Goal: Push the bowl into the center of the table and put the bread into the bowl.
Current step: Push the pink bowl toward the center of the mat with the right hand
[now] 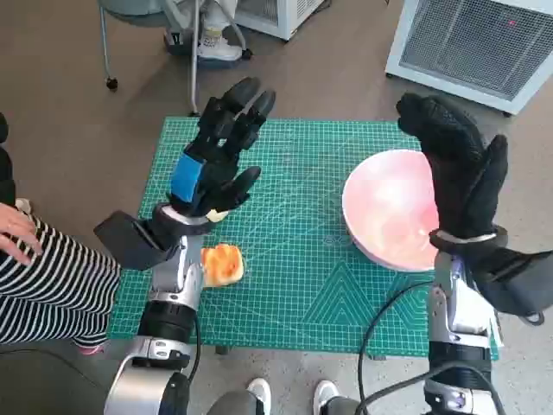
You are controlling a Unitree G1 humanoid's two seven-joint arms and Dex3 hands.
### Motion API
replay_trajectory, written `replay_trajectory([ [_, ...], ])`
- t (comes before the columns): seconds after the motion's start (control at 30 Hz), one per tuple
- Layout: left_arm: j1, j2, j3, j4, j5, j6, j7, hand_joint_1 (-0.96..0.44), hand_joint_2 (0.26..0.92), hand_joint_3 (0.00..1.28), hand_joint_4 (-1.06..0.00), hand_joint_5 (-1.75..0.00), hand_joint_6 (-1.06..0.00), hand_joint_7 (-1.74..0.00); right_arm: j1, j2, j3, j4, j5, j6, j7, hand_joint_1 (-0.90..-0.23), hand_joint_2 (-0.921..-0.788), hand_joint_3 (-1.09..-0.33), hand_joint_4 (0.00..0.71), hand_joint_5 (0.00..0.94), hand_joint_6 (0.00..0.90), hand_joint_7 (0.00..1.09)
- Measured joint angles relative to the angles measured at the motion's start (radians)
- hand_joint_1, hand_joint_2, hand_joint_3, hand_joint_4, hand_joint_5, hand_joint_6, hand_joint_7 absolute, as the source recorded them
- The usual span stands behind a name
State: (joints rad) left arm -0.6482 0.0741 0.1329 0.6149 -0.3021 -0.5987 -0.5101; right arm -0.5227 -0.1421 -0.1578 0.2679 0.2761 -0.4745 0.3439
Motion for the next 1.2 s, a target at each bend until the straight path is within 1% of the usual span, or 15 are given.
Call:
replay_trajectory([
  [0.37,0.000,0.000,0.000,0.000,0.012,0.001,0.006,-0.68,0.921,0.40,-0.17,-0.02,0.00,-0.53,0.000,0.002,0.000,0.004,0.001,-0.001,0.001,-0.705,-0.921,-0.670,0.169,0.001,0.113,0.34],
  [0.77,0.000,-0.002,0.000,-0.005,0.012,0.011,0.006,-0.69,0.921,0.40,-0.17,-0.02,0.00,-0.53,0.001,0.007,0.001,0.004,0.007,0.009,0.002,-0.700,-0.921,-0.670,0.169,0.001,0.113,0.34],
  [0.93,0.000,-0.003,0.000,-0.011,0.012,0.014,0.006,-0.69,0.921,0.40,-0.17,-0.02,0.00,-0.53,0.001,0.007,0.001,0.004,0.016,0.017,0.005,-0.699,-0.921,-0.670,0.169,0.001,0.113,0.34],
  [1.2,0.000,-0.004,0.001,-0.011,0.012,0.014,0.006,-0.69,0.921,0.40,-0.17,-0.02,0.00,-0.53,0.002,0.007,0.002,-0.001,0.017,0.022,0.005,-0.698,-0.921,-0.670,0.169,0.001,0.114,0.34],
])
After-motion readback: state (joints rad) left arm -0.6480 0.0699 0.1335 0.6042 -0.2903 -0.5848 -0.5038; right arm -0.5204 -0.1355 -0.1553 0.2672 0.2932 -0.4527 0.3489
